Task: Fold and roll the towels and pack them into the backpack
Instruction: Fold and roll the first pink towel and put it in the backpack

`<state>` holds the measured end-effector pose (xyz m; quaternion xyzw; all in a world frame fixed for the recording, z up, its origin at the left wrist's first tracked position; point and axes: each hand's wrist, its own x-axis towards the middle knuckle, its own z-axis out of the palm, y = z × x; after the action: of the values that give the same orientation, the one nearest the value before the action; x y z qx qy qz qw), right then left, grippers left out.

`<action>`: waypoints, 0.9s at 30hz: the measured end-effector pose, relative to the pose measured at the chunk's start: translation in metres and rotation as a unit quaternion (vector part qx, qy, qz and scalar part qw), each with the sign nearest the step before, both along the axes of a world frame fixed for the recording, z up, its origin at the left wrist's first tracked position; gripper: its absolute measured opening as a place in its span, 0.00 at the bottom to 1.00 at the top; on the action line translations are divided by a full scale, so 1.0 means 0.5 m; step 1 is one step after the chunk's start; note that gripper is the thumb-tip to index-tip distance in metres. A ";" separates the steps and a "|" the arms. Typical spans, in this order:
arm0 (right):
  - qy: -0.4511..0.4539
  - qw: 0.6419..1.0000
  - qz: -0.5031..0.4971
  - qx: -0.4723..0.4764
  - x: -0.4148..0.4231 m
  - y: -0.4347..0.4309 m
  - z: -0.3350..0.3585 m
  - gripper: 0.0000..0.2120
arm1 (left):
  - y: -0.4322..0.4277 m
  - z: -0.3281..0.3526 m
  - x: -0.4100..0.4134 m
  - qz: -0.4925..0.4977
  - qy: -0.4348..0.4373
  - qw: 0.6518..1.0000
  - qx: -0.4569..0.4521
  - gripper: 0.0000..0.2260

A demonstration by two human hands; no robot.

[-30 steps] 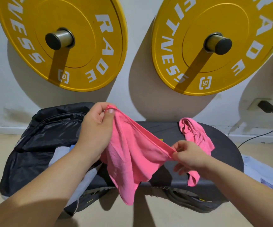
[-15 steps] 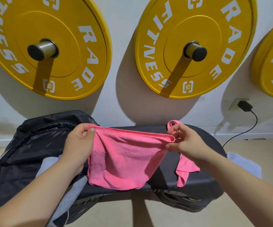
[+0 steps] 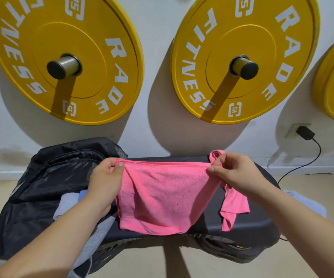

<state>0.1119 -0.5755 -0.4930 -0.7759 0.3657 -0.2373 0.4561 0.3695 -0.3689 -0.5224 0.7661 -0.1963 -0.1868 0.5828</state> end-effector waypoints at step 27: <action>-0.069 0.991 -0.118 -0.015 -0.008 -0.011 0.006 0.09 | -0.002 0.049 -0.012 -0.013 -0.183 0.982 0.041 0.07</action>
<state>0.1080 -0.5808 -0.4901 -0.7161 0.4187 -0.3477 0.4371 0.3633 -0.3700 -0.4979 0.8079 -0.3021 -0.0588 0.5026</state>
